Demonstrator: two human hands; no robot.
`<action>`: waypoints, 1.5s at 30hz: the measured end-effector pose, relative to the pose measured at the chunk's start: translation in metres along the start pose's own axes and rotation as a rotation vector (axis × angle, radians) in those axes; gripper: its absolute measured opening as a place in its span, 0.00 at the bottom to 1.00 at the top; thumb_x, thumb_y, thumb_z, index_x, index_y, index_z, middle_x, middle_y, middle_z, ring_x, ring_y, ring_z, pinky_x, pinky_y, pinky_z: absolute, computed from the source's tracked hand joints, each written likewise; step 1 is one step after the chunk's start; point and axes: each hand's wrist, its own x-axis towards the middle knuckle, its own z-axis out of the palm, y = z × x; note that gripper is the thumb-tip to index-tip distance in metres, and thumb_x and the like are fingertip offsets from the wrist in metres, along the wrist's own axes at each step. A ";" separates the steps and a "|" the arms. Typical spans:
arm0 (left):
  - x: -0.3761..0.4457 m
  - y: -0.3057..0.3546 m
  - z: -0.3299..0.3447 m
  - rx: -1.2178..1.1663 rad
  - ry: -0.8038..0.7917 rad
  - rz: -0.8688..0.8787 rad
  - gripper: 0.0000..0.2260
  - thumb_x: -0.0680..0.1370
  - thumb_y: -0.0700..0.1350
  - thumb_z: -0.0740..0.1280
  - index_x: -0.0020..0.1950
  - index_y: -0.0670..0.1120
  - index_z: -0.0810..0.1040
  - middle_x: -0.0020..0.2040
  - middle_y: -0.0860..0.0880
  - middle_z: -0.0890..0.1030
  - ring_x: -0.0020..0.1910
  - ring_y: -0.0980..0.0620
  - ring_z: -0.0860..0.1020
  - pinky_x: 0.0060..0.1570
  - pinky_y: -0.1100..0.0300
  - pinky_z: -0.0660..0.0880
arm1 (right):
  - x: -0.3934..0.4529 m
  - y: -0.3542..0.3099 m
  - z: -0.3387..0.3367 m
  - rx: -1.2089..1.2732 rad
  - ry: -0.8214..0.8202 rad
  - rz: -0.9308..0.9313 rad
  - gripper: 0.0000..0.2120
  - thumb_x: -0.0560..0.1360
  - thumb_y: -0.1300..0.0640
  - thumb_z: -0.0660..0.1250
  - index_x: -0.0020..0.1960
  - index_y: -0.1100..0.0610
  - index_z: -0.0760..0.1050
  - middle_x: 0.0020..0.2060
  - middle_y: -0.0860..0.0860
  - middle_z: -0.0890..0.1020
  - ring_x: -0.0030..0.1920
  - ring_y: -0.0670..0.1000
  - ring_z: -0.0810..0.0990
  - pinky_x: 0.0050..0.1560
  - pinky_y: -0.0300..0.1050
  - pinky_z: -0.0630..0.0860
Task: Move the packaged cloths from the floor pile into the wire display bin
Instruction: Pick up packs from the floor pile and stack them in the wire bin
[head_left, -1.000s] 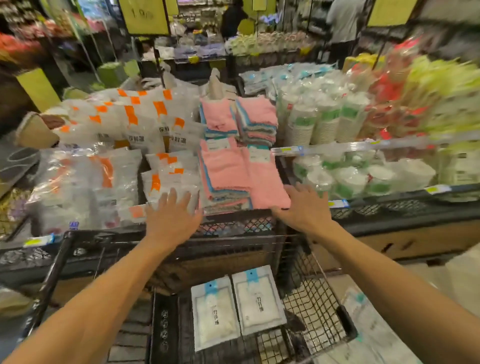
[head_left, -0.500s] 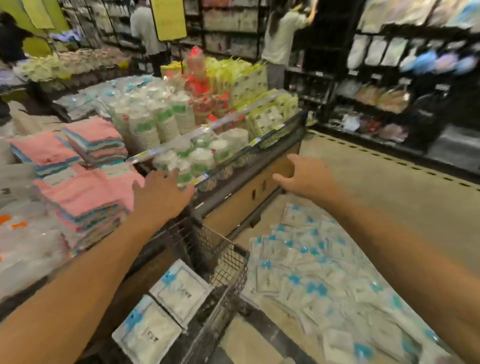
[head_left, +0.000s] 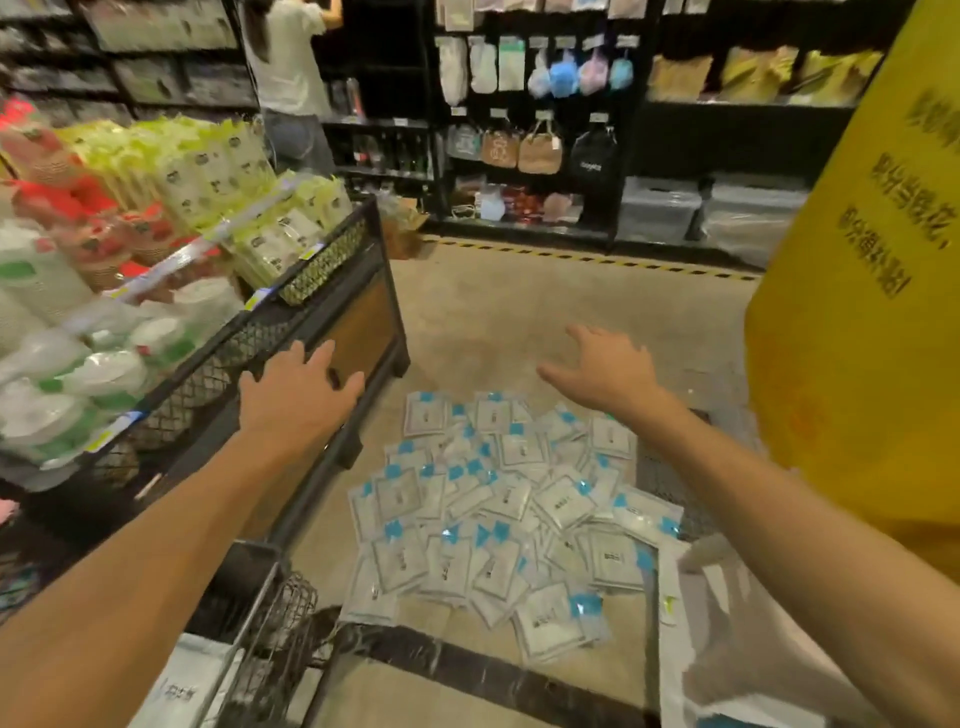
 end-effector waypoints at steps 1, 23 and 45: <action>0.004 0.020 0.007 0.003 -0.009 0.012 0.33 0.81 0.69 0.53 0.83 0.55 0.57 0.82 0.44 0.59 0.80 0.40 0.60 0.76 0.33 0.57 | 0.004 0.021 0.000 -0.002 -0.005 0.028 0.39 0.76 0.29 0.62 0.80 0.49 0.62 0.76 0.53 0.71 0.75 0.60 0.69 0.75 0.70 0.62; 0.131 0.037 0.157 -0.013 -0.337 0.113 0.30 0.82 0.63 0.54 0.82 0.53 0.57 0.79 0.44 0.64 0.77 0.41 0.64 0.75 0.35 0.58 | 0.067 0.079 0.129 -0.009 -0.202 0.319 0.39 0.76 0.31 0.64 0.80 0.51 0.62 0.76 0.53 0.70 0.74 0.61 0.68 0.74 0.65 0.64; 0.202 -0.108 0.654 0.102 -0.681 -0.201 0.32 0.83 0.64 0.52 0.84 0.54 0.47 0.83 0.43 0.57 0.80 0.41 0.59 0.76 0.39 0.57 | 0.176 0.054 0.652 -0.161 -0.667 0.206 0.39 0.77 0.31 0.61 0.79 0.53 0.59 0.72 0.55 0.72 0.71 0.61 0.69 0.65 0.59 0.69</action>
